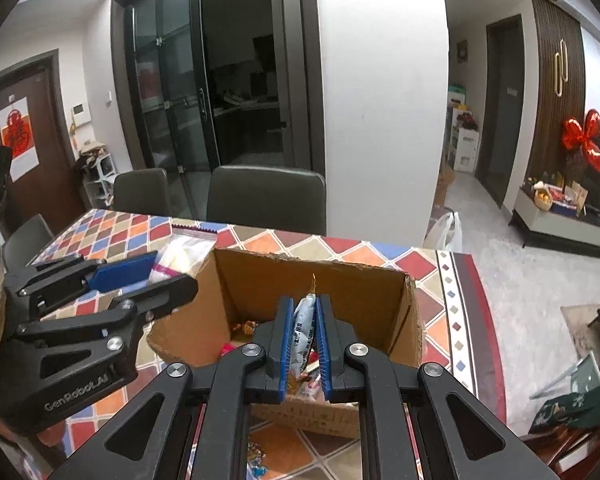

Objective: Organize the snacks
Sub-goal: 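Carry both held packets over the box and open both tools, then withdraw both tools from the box toward the remaining snacks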

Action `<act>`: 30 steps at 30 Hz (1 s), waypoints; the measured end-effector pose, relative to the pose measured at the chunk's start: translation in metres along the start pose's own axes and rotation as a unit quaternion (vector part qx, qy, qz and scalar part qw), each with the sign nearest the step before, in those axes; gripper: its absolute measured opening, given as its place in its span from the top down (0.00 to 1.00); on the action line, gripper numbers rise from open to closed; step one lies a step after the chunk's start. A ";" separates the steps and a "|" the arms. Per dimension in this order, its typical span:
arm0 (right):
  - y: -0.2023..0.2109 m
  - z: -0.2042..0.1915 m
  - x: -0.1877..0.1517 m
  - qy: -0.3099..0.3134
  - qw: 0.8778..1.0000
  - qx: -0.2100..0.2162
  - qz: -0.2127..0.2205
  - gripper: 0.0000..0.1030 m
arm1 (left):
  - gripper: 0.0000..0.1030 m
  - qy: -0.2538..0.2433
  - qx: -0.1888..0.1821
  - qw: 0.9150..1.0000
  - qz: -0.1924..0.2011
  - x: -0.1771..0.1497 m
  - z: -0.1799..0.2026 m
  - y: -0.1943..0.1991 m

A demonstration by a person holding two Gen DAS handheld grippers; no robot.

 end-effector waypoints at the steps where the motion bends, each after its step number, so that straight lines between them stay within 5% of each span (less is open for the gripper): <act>1: -0.003 0.002 0.000 -0.004 1.000 -0.004 -0.005 0.86 | 0.49 0.000 0.004 1.000 0.002 0.001 0.000 0.001; 4: -0.006 0.008 0.000 -0.022 1.000 -0.007 -0.011 0.64 | 0.46 -0.006 0.016 1.000 0.007 -0.002 0.002 0.006; 22: 0.054 0.015 -0.065 -0.029 0.999 -0.022 0.006 0.63 | 0.45 -0.059 0.037 0.996 0.049 -0.060 0.052 0.065; 30: 0.066 0.020 -0.099 -0.041 0.999 -0.024 -0.008 0.63 | 0.45 -0.054 0.024 0.998 0.029 -0.097 0.066 0.070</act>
Point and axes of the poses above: each gripper's, at about its wrist camera, not at the fingertips, and y roughly against the way its jaws point, z to its right, x to its top, the point moved 4 cm from there along -y, roughly the way its jaws point, and after that the axes turned 10 degrees about -x, right-handed, at the moved point
